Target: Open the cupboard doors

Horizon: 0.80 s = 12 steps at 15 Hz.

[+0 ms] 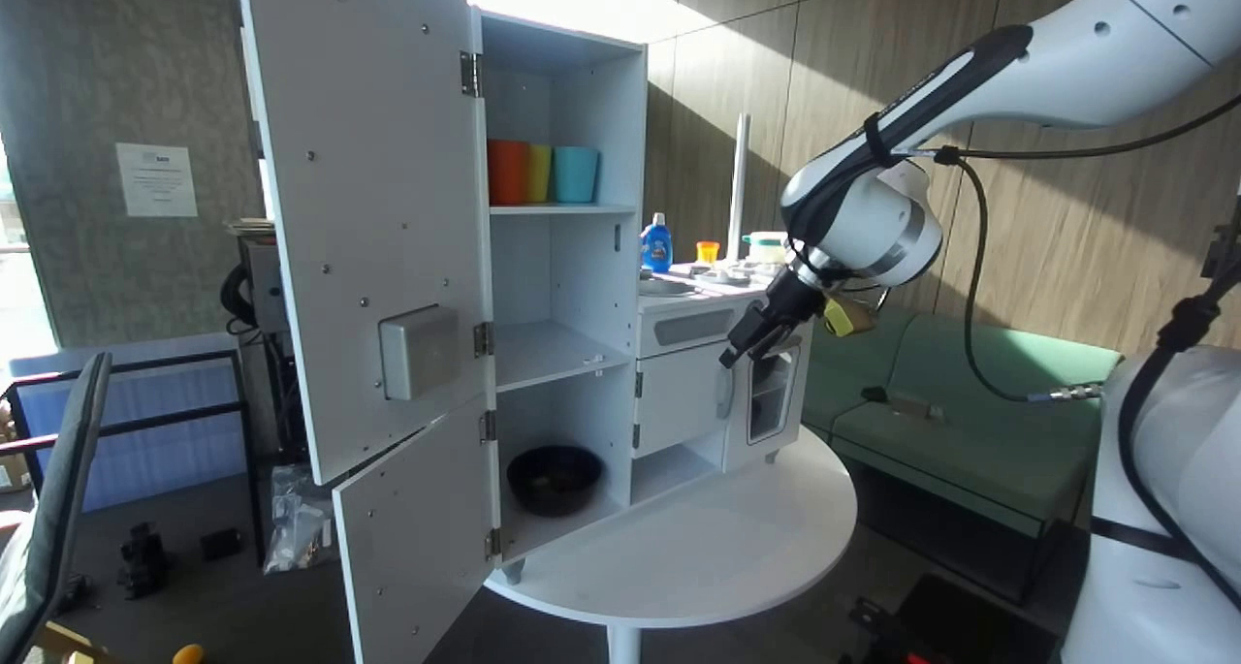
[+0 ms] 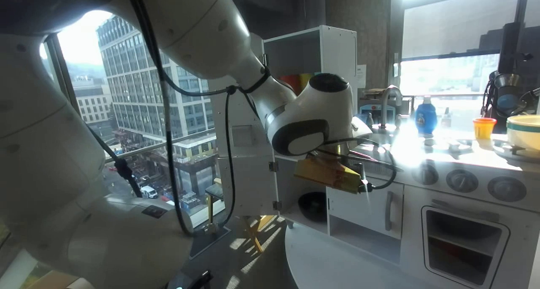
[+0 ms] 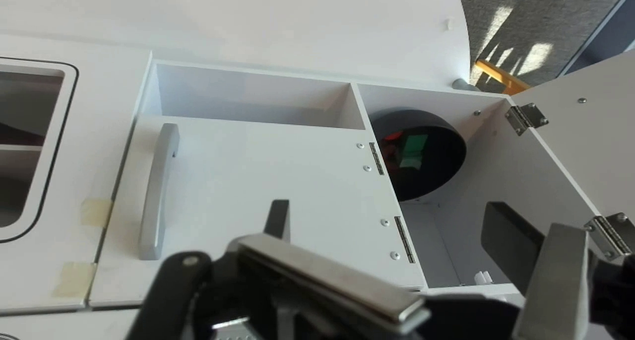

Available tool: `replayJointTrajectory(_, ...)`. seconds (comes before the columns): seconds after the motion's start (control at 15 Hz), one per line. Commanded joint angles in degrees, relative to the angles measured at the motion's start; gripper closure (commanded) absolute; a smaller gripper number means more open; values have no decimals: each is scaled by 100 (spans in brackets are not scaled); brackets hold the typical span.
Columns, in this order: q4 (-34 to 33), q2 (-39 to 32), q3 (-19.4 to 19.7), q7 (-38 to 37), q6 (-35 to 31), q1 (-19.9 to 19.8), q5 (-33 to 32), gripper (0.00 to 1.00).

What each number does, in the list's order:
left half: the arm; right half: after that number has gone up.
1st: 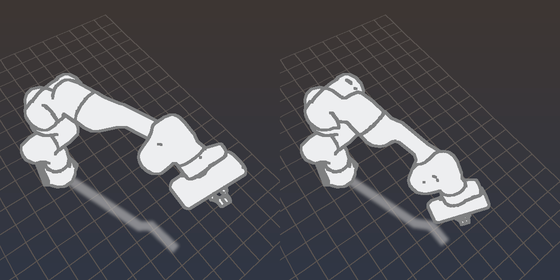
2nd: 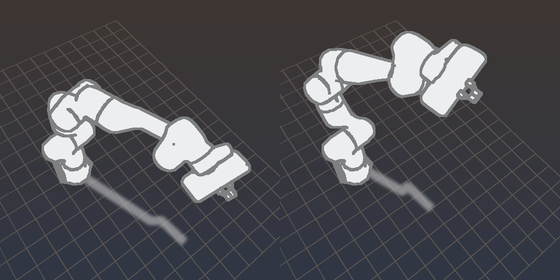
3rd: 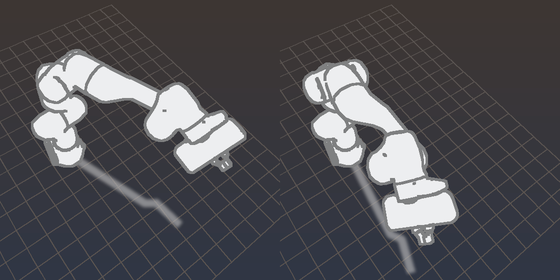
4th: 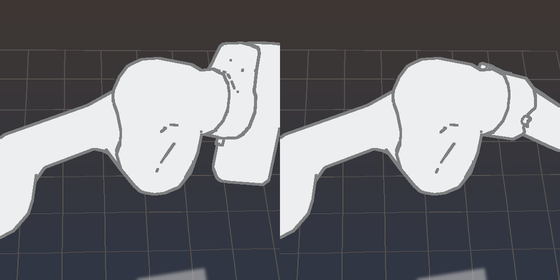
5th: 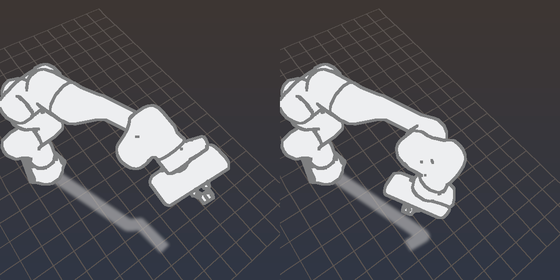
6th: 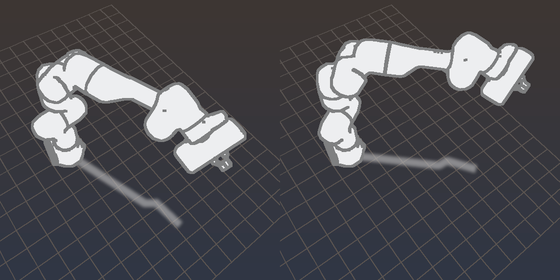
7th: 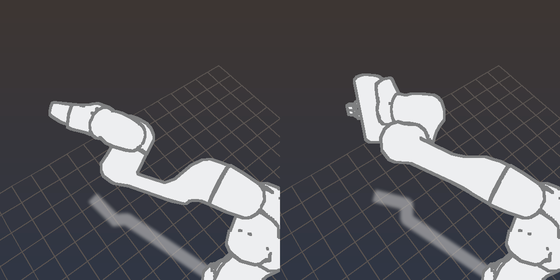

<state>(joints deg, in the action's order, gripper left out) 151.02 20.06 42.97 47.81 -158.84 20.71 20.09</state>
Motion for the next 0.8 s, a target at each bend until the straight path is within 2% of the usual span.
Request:
replayJointTrajectory(0.0, -263, -90, 873, 999, -75, 691, 649, 0)
replayJointTrajectory(0.2, -523, -241, 1676, 1638, -98, 1370, 1234, 0)
replayJointTrajectory(0.47, -866, -426, 2810, 2357, -250, 2547, 2053, 0)
replayJointTrajectory(0.73, -1181, -678, 4056, 2672, -119, 3692, 2265, 0)
